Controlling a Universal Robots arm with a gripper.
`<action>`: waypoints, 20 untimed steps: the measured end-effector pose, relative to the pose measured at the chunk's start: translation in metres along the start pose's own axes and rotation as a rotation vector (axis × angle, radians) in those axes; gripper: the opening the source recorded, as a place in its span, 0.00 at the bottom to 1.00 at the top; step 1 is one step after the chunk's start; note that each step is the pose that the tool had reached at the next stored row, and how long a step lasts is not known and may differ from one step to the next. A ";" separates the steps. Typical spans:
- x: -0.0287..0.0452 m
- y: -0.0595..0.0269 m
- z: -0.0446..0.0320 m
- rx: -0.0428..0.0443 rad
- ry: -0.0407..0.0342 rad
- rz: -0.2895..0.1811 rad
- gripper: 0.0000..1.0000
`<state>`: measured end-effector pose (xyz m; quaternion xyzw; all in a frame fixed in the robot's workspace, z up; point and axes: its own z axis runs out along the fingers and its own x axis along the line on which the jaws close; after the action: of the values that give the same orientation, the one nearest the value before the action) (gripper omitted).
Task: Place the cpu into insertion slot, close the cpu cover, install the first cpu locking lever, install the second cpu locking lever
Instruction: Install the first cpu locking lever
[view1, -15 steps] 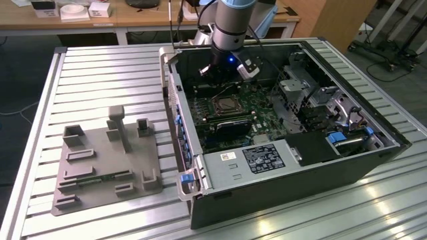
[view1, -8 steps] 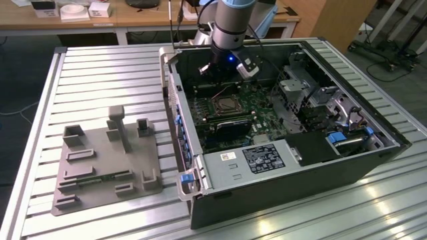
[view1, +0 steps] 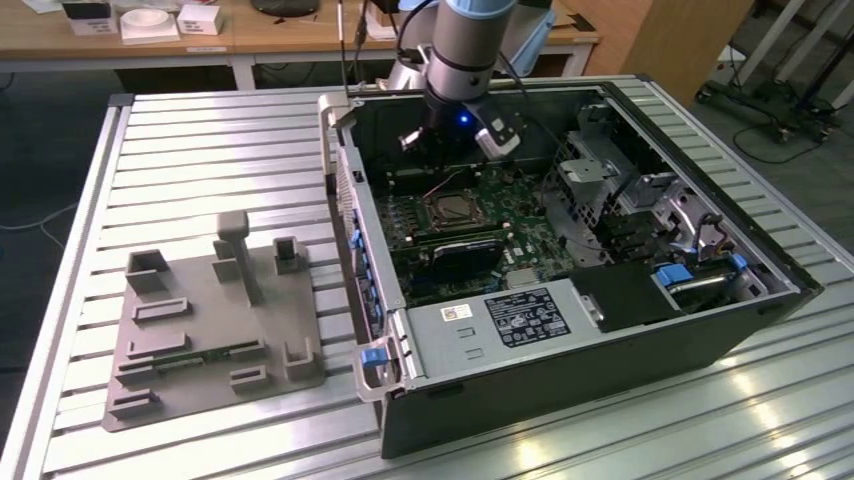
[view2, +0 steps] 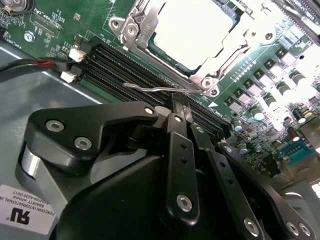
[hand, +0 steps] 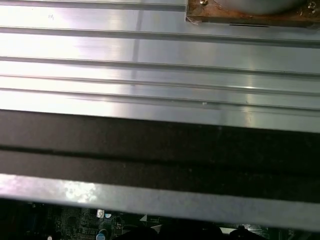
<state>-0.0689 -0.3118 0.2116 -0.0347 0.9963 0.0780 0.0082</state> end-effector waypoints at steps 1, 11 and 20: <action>-0.0002 -0.0006 0.0000 0.0000 0.0001 0.000 0.10; -0.0002 -0.0032 -0.0003 -0.0004 0.0002 -0.001 0.10; -0.0036 -0.0002 0.0007 -0.0024 0.0011 -0.009 0.10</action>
<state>-0.0653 -0.3116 0.2110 -0.0391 0.9961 0.0791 0.0079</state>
